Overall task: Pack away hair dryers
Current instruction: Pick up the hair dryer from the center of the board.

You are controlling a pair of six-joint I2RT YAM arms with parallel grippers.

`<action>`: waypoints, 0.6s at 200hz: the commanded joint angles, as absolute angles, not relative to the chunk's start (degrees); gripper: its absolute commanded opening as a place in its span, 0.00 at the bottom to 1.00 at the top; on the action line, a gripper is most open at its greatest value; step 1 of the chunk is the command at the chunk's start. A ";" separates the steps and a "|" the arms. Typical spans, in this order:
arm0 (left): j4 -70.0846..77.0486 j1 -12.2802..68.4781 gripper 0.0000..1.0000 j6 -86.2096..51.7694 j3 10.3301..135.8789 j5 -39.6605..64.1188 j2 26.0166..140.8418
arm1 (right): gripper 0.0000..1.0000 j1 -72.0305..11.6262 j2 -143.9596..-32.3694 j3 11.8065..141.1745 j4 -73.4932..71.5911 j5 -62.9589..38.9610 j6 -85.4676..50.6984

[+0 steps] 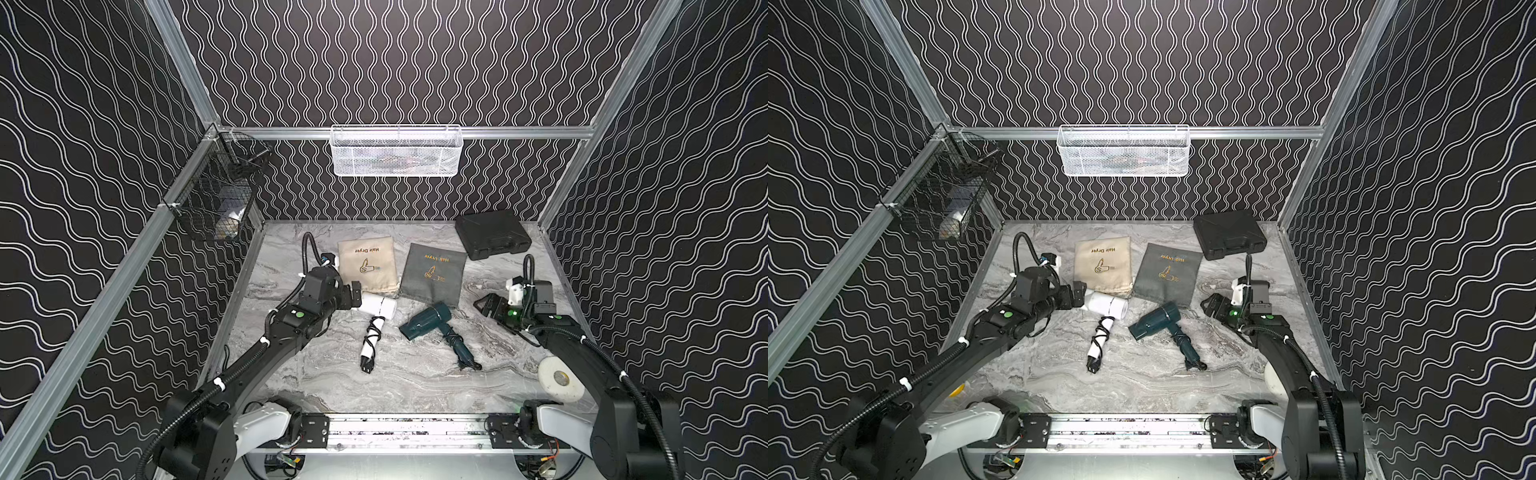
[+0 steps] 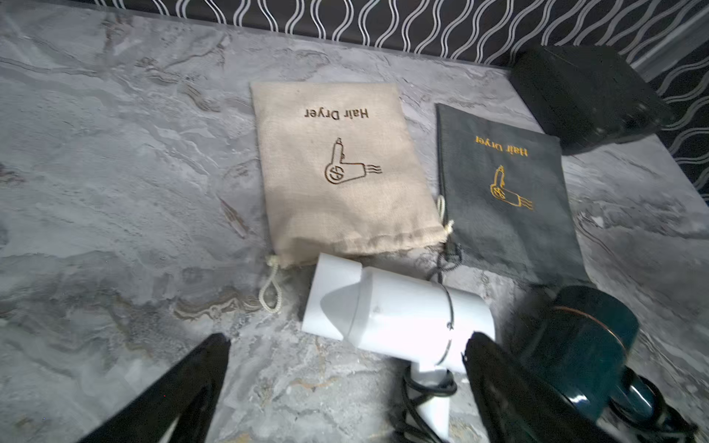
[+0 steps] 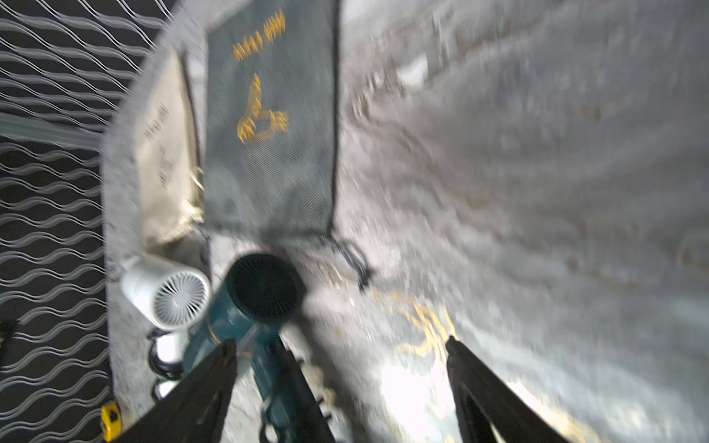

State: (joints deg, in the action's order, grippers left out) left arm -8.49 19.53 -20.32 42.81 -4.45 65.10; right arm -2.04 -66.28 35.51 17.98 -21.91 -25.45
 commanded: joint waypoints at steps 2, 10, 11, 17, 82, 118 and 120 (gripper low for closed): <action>-7.42 20.93 0.99 -18.43 41.94 2.76 64.15 | 0.86 -4.76 -64.46 35.44 27.39 -23.24 -23.41; -6.37 21.33 0.99 -18.21 41.84 4.58 64.32 | 0.86 -6.19 -64.40 35.42 27.42 -24.54 -23.92; -6.22 21.34 0.99 -18.11 41.84 4.80 64.33 | 0.86 -6.65 -64.44 35.46 27.47 -24.77 -24.02; -5.66 21.47 0.99 -18.02 41.97 6.13 64.70 | 0.86 -7.87 -64.82 35.65 27.68 -24.95 -24.40; -4.62 22.53 0.99 -17.36 43.44 14.22 66.53 | 0.86 -21.40 -69.03 38.03 31.55 -14.68 -26.25; -4.48 22.50 0.99 -17.75 43.76 15.41 67.12 | 0.87 -25.75 -74.18 40.08 32.77 -9.59 -26.51; -4.48 22.54 0.99 -17.75 43.77 15.50 67.14 | 0.87 -26.54 -74.49 40.21 32.78 -9.41 -26.40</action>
State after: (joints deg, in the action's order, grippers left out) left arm -5.78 22.50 -18.06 43.16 13.32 66.81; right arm -24.10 -71.88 38.59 30.37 -14.79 -25.93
